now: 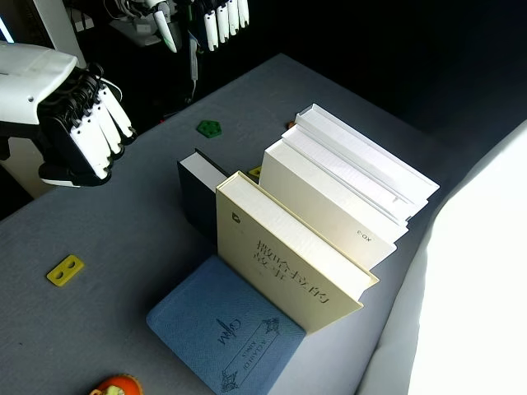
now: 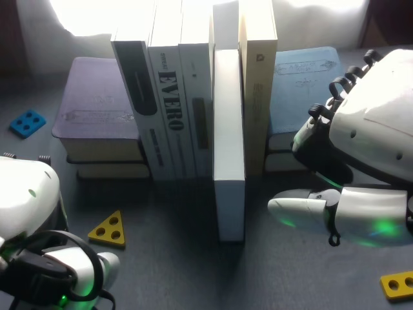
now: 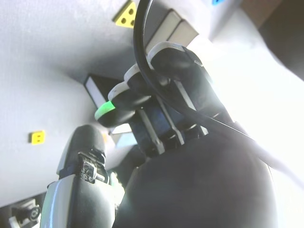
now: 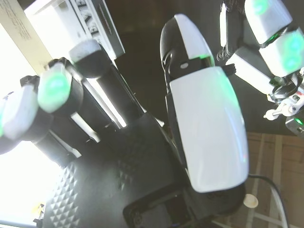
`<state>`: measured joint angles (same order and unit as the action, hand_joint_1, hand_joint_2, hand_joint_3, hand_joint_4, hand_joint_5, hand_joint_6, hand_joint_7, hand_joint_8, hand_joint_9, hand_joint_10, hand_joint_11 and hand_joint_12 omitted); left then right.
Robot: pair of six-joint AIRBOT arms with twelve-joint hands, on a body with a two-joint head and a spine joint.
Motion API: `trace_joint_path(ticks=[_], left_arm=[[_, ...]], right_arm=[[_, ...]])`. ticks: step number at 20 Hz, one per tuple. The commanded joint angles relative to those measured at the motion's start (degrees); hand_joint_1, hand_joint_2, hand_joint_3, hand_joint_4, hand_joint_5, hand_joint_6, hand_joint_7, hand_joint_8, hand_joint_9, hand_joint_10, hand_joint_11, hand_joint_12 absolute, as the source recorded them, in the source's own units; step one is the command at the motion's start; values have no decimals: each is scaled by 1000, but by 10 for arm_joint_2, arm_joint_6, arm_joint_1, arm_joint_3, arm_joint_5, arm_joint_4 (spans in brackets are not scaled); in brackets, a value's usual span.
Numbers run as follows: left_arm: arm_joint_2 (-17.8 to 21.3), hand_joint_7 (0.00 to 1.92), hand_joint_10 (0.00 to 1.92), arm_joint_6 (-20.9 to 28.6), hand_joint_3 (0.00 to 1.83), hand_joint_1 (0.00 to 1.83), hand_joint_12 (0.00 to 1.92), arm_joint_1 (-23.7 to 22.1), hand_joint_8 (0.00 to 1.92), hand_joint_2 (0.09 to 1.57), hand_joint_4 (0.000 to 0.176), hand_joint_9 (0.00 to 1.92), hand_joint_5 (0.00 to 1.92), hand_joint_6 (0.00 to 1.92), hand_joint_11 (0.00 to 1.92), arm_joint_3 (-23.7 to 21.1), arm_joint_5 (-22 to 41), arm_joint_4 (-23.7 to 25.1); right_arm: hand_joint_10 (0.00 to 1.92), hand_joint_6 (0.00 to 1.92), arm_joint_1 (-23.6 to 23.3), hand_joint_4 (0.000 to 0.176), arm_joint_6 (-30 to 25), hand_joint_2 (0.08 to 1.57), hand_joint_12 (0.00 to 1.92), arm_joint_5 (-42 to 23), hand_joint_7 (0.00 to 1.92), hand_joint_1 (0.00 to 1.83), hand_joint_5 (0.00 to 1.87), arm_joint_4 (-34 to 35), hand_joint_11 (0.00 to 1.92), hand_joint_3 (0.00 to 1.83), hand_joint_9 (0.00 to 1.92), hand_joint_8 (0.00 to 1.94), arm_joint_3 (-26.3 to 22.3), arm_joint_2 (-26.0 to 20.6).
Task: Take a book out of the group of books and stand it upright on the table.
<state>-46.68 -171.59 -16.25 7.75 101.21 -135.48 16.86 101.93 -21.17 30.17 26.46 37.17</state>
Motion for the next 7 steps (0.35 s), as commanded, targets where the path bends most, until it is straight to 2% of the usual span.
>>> trace_joint_path(ticks=[1,7], left_arm=[[1,925,1921,-2,1,274,1921,-3,1921,1319,0,854,896,1921,779,0,-2,47],[1,870,1921,-2,3,252,1921,-3,1921,1326,0,789,821,1921,682,0,-2,45]], right_arm=[[1921,1897,-7,0,-4,1189,1921,-61,1300,0,1085,-11,1247,0,1343,1941,-1,-2],[1921,1912,-7,0,-4,1213,1921,-75,1303,0,1081,-11,1244,6,1339,1941,0,-2]])
